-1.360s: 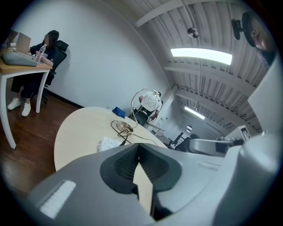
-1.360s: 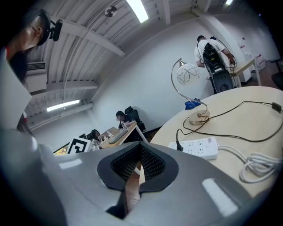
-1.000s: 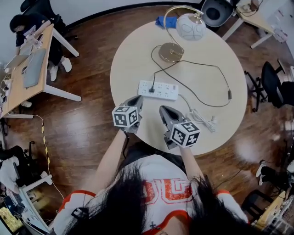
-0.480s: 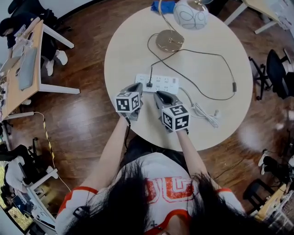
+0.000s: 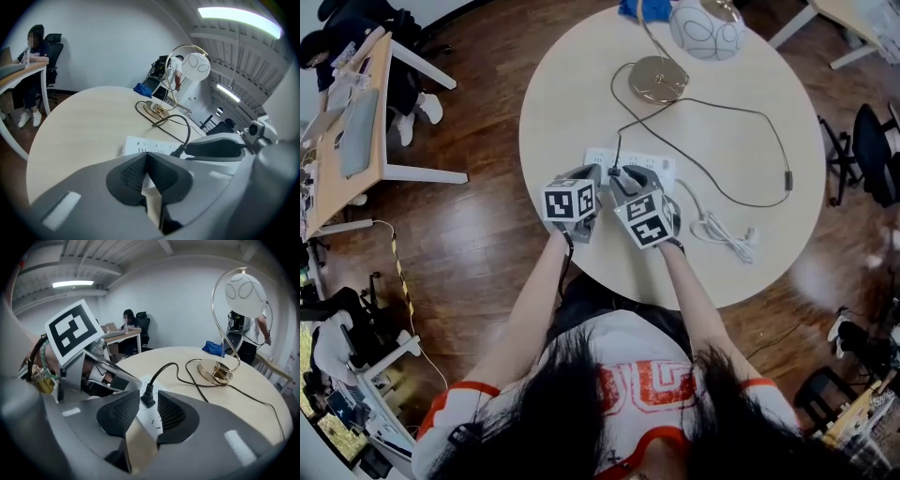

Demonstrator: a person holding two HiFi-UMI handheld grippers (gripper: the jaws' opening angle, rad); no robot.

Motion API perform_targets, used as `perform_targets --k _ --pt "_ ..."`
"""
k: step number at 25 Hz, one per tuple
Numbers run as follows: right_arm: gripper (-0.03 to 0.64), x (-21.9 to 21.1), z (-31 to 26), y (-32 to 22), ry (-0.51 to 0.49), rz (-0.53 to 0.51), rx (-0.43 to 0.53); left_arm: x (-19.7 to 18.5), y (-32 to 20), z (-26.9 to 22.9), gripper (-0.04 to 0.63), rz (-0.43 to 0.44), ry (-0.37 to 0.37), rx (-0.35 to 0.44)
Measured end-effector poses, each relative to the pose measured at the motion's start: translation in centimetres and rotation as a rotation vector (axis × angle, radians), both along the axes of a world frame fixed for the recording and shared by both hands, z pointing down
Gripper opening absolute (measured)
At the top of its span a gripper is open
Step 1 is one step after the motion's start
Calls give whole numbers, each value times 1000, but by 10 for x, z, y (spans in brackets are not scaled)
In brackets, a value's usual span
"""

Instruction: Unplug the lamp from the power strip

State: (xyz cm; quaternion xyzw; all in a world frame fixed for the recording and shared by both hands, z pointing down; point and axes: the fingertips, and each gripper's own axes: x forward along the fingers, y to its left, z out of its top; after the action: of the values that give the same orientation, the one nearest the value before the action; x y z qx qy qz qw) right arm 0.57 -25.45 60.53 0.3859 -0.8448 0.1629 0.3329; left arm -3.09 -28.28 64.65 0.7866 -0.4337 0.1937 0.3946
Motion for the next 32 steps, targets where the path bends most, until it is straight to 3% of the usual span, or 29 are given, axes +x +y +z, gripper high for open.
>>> perform_targets --k 6,7,18,21,24,26,32 --pt "126 -14 18 -14 71 -96 -33 0 2 0 0 3 -14 -15" --pt "102 -17 21 -14 63 -109 -46 0 2 0 0 7 -23 -10" --pt "75 -18 22 -13 62 -63 -66 1 1 1 0 12 -29 7" --pt "74 -15 14 -13 -13 -20 -63 3 2 2 0 14 -28 5" --pt "68 -10 -20 -16 -237 80 -77 3 2 0 0 16 -27 4" --pt "68 0 -41 -17 -311 130 -72 2 1 0 0 11 -20 4" --pt "69 39 -41 -5 -214 190 -55 2 1 1 0 4 -7 0"
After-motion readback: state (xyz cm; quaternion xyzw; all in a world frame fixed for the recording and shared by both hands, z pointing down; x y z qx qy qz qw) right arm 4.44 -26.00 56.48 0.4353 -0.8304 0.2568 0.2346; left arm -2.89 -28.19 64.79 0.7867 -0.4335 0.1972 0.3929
